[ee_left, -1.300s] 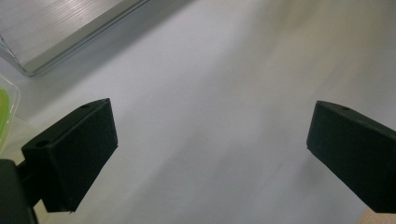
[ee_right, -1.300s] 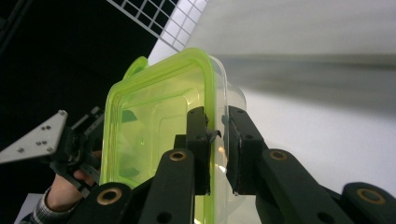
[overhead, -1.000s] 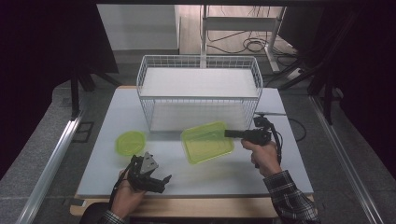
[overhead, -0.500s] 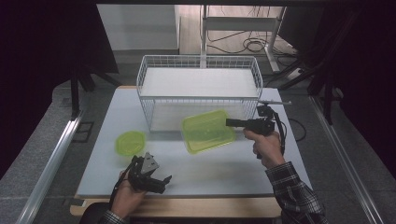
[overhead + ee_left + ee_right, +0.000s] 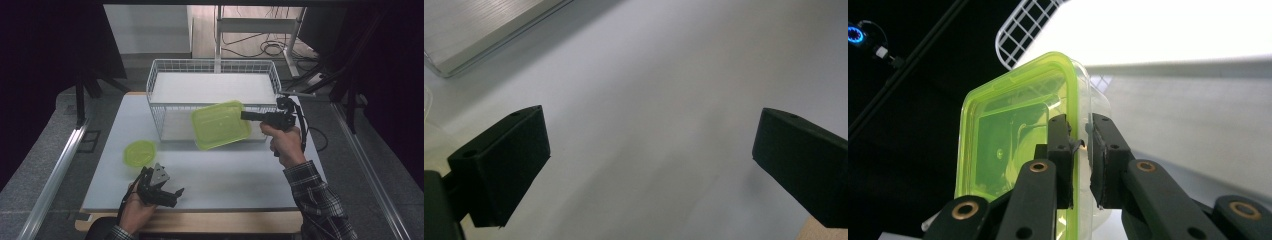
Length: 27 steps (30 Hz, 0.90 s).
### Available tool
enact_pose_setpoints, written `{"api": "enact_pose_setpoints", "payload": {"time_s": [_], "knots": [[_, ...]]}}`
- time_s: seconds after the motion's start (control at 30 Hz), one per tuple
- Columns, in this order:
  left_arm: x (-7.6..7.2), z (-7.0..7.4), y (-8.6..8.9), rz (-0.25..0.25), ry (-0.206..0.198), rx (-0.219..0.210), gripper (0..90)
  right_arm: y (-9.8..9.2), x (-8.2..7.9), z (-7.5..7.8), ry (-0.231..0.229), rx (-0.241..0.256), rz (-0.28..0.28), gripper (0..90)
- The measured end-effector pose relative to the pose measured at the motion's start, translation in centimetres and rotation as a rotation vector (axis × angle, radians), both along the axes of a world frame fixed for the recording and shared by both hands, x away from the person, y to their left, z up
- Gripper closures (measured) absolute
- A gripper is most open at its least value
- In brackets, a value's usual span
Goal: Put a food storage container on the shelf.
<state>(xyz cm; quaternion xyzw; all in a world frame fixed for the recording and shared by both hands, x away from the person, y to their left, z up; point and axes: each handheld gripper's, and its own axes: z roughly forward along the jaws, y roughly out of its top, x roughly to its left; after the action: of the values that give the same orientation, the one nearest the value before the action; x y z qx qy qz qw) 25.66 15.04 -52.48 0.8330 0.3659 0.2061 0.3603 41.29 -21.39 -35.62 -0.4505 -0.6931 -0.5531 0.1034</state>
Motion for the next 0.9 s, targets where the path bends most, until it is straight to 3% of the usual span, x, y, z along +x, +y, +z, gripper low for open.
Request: {"api": "enact_pose_setpoints", "payload": {"time_s": [0.3,0.9], "knots": [[0.0,0.1,0.2,0.010,-0.005,-0.012,0.5,0.6,1.6,2.4,-0.030,0.008,-0.033,80.1],[0.1,0.0,0.2,0.011,0.001,-0.013,0.0,1.9,5.3,5.0,-0.087,-0.009,-0.152,80.0]]}}
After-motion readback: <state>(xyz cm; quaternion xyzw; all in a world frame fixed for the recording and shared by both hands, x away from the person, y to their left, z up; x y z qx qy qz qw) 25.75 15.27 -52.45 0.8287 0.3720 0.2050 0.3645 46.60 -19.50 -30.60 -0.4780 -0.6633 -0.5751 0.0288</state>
